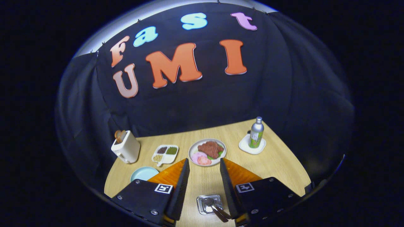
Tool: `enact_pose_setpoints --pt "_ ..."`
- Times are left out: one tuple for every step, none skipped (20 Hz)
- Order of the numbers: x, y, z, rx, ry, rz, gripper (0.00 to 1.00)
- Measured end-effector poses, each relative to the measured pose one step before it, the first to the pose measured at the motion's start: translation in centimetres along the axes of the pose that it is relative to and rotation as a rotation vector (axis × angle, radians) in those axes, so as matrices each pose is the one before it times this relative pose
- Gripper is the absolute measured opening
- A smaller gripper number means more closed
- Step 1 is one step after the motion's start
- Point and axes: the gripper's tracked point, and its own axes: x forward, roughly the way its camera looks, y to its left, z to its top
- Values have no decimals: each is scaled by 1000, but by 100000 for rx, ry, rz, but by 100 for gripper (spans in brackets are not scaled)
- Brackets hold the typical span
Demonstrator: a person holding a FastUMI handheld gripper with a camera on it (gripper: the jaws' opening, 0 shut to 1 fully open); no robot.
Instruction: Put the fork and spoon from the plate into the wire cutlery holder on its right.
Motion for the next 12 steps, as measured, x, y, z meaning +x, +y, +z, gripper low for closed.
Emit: enact_pose_setpoints --pt "-244 -496 986 -2444 -3563 -2033 61" --pt "-231 -466 953 -2524 -3481 -2648 66" --pt "-393 -64 1412 -1845 -3950 -1445 67" --pt "-525 168 1602 -971 -4655 -242 69" --pt "-714 386 1681 -1044 -5067 670 70" --pt "-685 407 1598 -1762 -5441 775 73" --pt "-611 261 1868 -2665 -6020 598 74" --pt "-687 275 1837 -3362 -6034 312 77" --pt "-881 1020 2210 -3445 -6607 -317 78" --pt "-376 -16 1698 -2831 -5004 -1524 80" --pt "-456 144 998 -1863 -3444 -835 81" --pt "-332 300 871 -1033 -2227 -81 82"
